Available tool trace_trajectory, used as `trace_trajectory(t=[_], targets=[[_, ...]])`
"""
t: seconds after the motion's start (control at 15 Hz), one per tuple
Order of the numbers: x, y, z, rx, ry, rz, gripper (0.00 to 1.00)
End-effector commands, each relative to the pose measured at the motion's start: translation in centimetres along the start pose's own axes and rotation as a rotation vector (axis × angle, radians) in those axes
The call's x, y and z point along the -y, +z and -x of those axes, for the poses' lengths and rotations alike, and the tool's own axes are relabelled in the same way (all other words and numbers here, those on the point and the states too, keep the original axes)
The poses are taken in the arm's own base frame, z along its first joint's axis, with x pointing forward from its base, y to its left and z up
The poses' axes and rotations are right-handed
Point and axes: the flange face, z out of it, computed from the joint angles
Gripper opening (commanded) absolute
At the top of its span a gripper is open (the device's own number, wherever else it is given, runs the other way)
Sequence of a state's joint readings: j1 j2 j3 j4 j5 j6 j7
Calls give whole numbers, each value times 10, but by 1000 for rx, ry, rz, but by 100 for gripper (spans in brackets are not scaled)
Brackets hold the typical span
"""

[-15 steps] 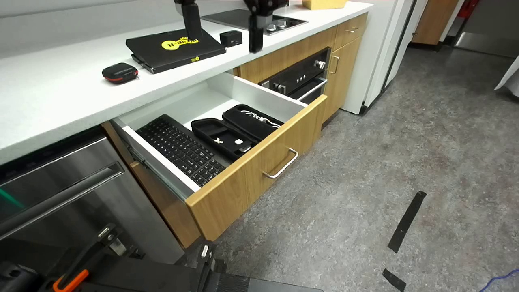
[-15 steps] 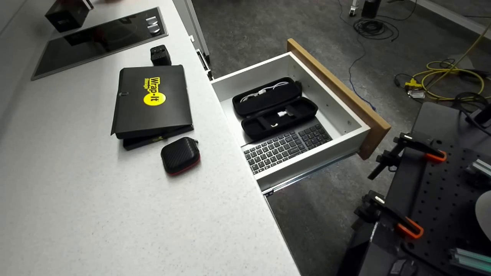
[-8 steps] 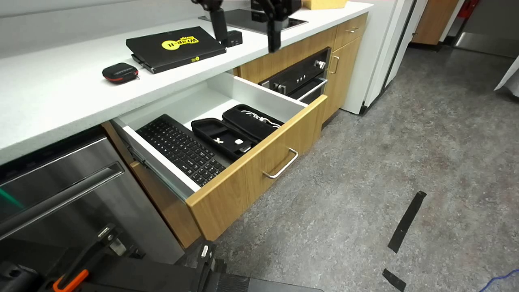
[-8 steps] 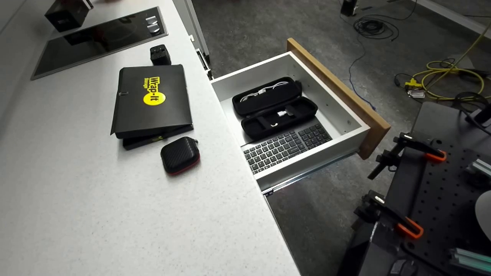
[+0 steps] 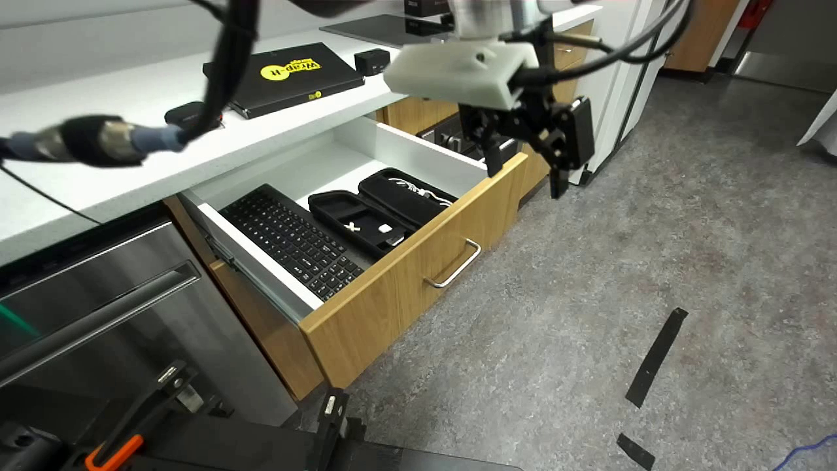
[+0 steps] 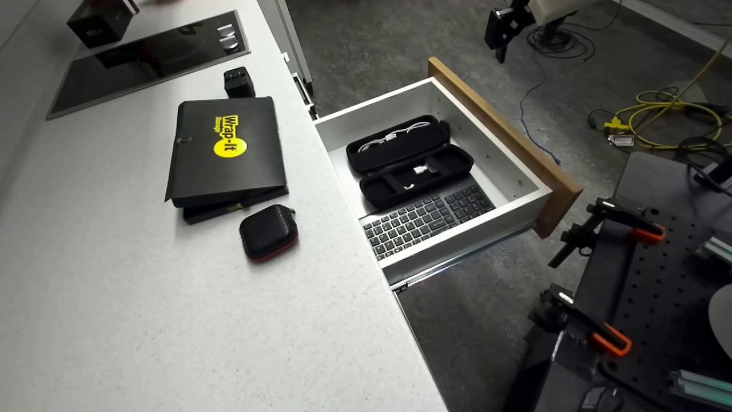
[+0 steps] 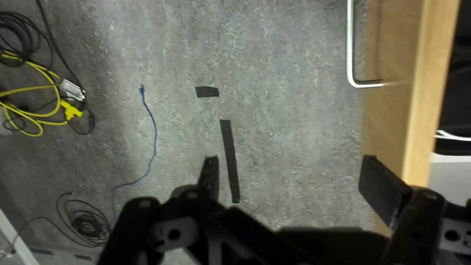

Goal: Close the open drawer

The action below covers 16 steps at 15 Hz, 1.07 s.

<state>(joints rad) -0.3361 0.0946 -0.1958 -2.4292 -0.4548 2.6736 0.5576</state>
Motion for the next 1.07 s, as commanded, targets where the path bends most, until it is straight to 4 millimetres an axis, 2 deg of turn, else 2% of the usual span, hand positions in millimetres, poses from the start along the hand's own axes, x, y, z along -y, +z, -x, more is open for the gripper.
trace_trajectory(t=[0.0,0.2,0.47,0.73,0.87,1.0], targets=[[6,60,-36,4,128,121,100],[16,101,-44,72,195,149,100],[48,135,-43,214,227,84,100],[83,134,-47,309,195,-1,100],[108,131,-52,338,165,-33,100],[143,128,-57,366,133,-66,100]])
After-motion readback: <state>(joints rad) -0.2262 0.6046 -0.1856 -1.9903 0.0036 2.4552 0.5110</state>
